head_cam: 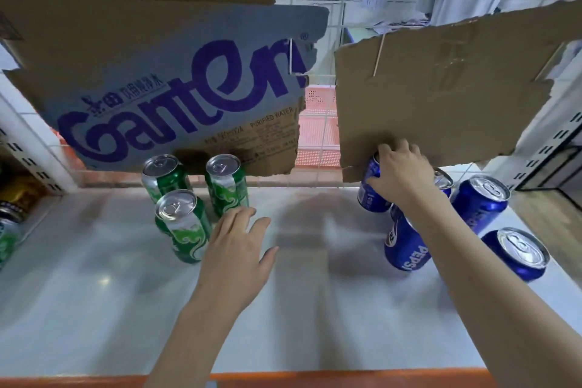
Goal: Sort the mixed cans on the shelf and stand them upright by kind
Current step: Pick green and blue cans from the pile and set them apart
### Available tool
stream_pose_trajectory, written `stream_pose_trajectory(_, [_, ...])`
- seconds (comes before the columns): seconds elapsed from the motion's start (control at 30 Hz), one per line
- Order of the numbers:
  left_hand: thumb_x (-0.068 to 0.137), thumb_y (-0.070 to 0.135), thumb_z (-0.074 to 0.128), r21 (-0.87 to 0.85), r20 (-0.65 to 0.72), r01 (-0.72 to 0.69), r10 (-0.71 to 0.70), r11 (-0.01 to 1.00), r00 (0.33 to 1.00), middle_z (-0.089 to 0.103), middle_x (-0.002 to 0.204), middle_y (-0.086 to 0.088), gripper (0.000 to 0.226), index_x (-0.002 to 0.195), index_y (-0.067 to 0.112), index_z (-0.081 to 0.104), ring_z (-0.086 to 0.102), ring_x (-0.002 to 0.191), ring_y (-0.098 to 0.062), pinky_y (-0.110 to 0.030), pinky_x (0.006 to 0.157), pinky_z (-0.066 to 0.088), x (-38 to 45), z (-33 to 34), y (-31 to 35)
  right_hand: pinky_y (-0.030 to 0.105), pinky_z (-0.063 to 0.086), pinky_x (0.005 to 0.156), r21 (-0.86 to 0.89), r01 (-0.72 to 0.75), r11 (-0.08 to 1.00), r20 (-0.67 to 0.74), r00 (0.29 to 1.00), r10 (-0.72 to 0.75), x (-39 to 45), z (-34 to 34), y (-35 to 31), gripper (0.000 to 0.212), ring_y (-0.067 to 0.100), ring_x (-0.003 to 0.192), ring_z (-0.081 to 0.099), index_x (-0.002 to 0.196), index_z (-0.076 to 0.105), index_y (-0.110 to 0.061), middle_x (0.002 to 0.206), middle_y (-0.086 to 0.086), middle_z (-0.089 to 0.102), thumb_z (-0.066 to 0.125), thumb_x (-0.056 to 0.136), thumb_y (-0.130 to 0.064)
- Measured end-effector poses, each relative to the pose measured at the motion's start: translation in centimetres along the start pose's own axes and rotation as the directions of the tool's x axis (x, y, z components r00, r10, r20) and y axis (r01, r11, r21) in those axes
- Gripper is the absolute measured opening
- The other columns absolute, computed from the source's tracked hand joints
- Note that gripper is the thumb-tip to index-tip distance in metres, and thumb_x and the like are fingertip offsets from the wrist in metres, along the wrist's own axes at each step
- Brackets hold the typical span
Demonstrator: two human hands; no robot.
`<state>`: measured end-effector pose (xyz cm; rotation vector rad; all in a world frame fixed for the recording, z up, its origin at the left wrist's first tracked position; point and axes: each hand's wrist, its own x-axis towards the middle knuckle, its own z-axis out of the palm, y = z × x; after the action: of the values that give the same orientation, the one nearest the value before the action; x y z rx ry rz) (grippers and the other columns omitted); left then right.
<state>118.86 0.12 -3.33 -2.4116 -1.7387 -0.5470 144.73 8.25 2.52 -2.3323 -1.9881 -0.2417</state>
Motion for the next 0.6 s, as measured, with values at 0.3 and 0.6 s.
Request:
stream_pose_trajectory(0.3, [0.059,0.032,0.084,-0.075,-0.082,-0.043,0.036,0.996,0.996,0.066,0.102,-0.005,0.039,0.093,0.017,0.07,0.065,0.088,-0.023,-0.034,0.07,0.054,-2.8,-0.5,-0.8,0.046,0.052,0.077,0.265,0.143,0.954,-0.276,0.959,-0.066,-9.8,3.1,-6.3,0.046,0.043,0.092,0.06,0.096,0.063,0.003,0.097,0.023,0.063,0.082,0.057,-0.01])
stream_pose_trajectory(0.6, [0.053,0.04,0.08,0.071,-0.041,0.058,-0.055,0.996,0.998,0.066,0.08,0.003,0.032,0.078,0.021,0.071,0.064,0.068,-0.019,-0.035,0.067,0.044,-14.8,-3.2,-11.4,0.039,0.057,0.07,0.362,0.256,0.897,-0.095,0.967,-0.237,-23.9,5.7,-21.2,0.058,0.032,0.084,0.067,0.094,0.069,-0.006,0.091,0.009,0.068,0.088,0.041,-0.019])
